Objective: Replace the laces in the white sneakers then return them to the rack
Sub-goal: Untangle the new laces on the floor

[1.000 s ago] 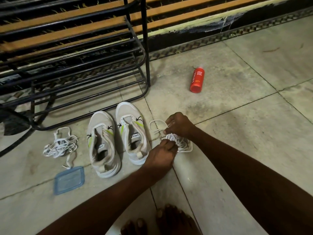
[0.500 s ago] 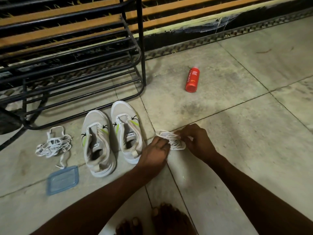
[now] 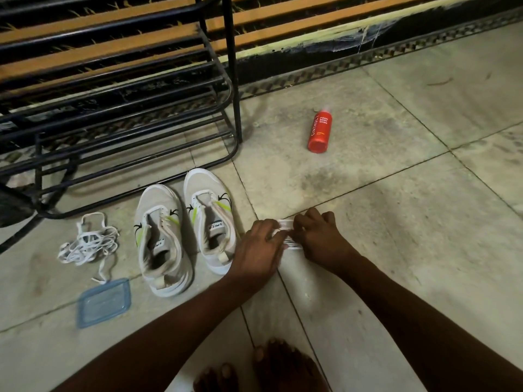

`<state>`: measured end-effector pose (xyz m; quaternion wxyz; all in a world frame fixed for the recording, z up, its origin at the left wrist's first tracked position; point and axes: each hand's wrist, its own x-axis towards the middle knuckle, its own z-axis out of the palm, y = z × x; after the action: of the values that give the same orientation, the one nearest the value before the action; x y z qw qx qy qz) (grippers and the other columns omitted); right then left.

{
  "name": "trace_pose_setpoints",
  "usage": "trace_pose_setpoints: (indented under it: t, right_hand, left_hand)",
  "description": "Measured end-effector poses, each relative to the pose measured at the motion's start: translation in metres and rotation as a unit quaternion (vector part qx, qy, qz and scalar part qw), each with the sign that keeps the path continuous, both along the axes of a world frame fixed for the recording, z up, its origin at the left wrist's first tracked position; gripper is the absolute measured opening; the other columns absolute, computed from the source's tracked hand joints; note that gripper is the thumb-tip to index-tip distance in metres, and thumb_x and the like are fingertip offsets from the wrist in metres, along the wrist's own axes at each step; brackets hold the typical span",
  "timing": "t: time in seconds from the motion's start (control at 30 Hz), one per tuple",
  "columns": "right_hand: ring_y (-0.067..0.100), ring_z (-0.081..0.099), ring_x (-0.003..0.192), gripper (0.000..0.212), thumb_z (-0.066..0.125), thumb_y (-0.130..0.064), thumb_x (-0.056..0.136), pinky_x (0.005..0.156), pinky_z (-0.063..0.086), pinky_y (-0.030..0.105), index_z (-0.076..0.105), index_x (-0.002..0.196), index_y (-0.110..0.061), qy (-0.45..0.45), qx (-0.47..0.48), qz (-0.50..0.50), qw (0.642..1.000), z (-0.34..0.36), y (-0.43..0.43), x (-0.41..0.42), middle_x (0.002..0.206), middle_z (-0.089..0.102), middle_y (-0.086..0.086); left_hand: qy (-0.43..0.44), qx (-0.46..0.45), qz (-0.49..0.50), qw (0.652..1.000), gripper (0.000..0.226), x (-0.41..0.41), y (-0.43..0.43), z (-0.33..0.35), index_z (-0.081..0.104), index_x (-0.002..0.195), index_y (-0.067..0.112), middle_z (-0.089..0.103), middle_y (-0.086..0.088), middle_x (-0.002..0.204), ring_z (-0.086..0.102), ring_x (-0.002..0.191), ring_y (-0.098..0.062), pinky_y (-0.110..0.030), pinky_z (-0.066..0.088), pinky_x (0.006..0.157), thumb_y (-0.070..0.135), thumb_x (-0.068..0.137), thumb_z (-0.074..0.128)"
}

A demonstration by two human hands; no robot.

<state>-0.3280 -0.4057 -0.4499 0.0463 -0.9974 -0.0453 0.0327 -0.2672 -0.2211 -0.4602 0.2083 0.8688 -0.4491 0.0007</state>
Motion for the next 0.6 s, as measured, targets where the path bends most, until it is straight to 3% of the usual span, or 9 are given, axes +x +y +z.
trace_pose_setpoints:
  t: [0.13,0.3,0.47,0.6]
  right_hand:
    - [0.027,0.04,0.117,0.044,0.054,-0.018,0.082,0.085,0.029,0.039,0.063,0.124,-0.025,0.039,0.005,-0.001,0.999,-0.001,-0.003,-0.003,0.124,0.049,0.0]
    - [0.029,0.04,0.12,0.036,0.058,-0.021,0.086,0.082,0.025,0.038,0.068,0.12,-0.03,0.022,0.008,-0.02,1.0,0.005,-0.003,-0.004,0.128,0.048,0.001]
    - [0.029,0.044,0.119,0.029,0.051,-0.022,0.093,0.085,0.026,0.039,0.07,0.115,-0.023,0.022,-0.006,-0.03,0.999,-0.001,0.006,-0.002,0.12,0.054,0.0]
    - [0.031,0.056,0.105,0.024,0.061,-0.011,0.081,0.078,0.026,0.038,0.077,0.098,-0.016,0.015,0.02,-0.049,0.998,-0.002,0.01,-0.003,0.102,0.063,0.003]
  left_hand:
    - [0.002,0.048,0.005,0.999,0.022,0.004,-0.005,0.001,0.069,0.105,0.008,0.061,-0.01,0.114,0.055,0.104,-0.034,-0.044,0.049,0.075,0.018,0.092,0.055]
    - [-0.033,0.035,0.028,0.998,0.012,0.007,-0.009,0.001,0.072,0.087,0.021,0.065,0.003,0.092,0.055,0.096,-0.027,-0.038,0.044,0.075,0.027,0.085,0.062]
    - [0.015,0.025,0.031,0.999,0.002,0.006,-0.013,0.0,0.073,0.081,0.016,0.066,-0.001,0.088,0.059,0.095,-0.028,-0.039,0.052,0.072,0.016,0.081,0.071]
    - [0.034,0.053,0.022,0.998,0.007,0.003,-0.012,0.007,0.07,0.083,0.01,0.065,-0.008,0.091,0.064,0.086,-0.031,-0.033,0.042,0.06,0.008,0.076,0.072]
